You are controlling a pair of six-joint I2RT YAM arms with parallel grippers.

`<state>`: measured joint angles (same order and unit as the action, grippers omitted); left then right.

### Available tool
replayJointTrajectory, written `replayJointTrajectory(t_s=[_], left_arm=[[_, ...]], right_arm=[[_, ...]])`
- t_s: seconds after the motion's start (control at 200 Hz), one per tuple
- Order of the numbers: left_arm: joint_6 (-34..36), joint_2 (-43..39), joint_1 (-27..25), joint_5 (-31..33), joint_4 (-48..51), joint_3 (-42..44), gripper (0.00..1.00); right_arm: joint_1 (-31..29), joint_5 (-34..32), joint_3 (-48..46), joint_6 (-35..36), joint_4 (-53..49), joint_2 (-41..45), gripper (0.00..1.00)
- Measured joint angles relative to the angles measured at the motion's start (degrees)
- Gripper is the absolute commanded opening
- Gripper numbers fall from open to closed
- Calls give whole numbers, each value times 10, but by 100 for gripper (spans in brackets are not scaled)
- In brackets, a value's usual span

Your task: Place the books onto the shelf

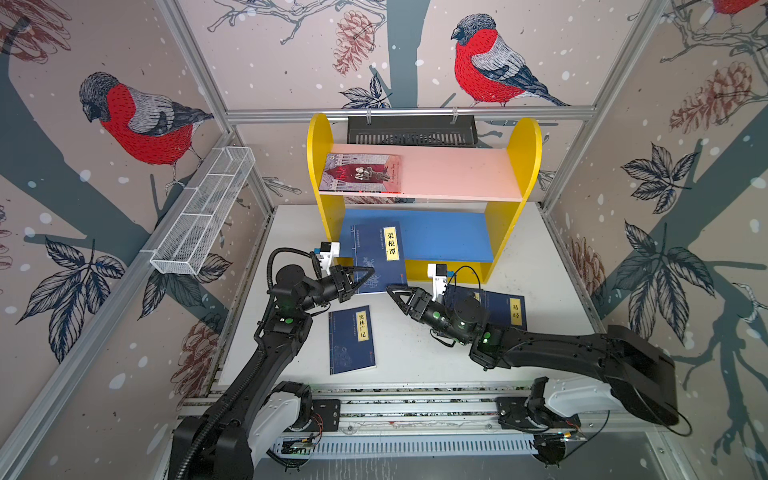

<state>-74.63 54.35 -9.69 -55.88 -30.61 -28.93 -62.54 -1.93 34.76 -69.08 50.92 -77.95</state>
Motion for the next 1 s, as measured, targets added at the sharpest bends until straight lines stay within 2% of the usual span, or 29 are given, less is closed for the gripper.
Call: replayJointTrajectory(t_s=[0.075, 0.18, 0.35, 0.47, 0.555, 0.64, 0.746, 0.806, 1.001], left_arm=[[-16, -4, 0, 1, -14, 11, 0], [-31, -12, 0, 5, -26, 19, 0], [-40, -24, 1, 7, -36, 33, 0], [-42, -33, 1, 10, -35, 43, 5], [-36, -43, 1, 17, -33, 49, 24], [-26, -51, 1, 17, -26, 51, 50], [2, -61, 2, 17, -10, 50, 68], [23, -68, 7, 15, 11, 48, 84], [128, -82, 24, -1, 108, 17, 86]], right_arm=[[1, -10, 3, -2, 26, -18, 70], [7, -13, 4, -15, 74, -51, 45], [16, 0, 18, -30, 144, -97, 28], [20, 10, 17, -39, 175, -108, 3], [25, 26, 16, -45, 185, -111, 2], [29, 34, 16, -45, 188, -110, 1], [38, 48, 13, -42, 168, -94, 1], [42, 65, 10, -35, 149, -74, 0], [78, 154, 7, 11, 34, 21, 0]])
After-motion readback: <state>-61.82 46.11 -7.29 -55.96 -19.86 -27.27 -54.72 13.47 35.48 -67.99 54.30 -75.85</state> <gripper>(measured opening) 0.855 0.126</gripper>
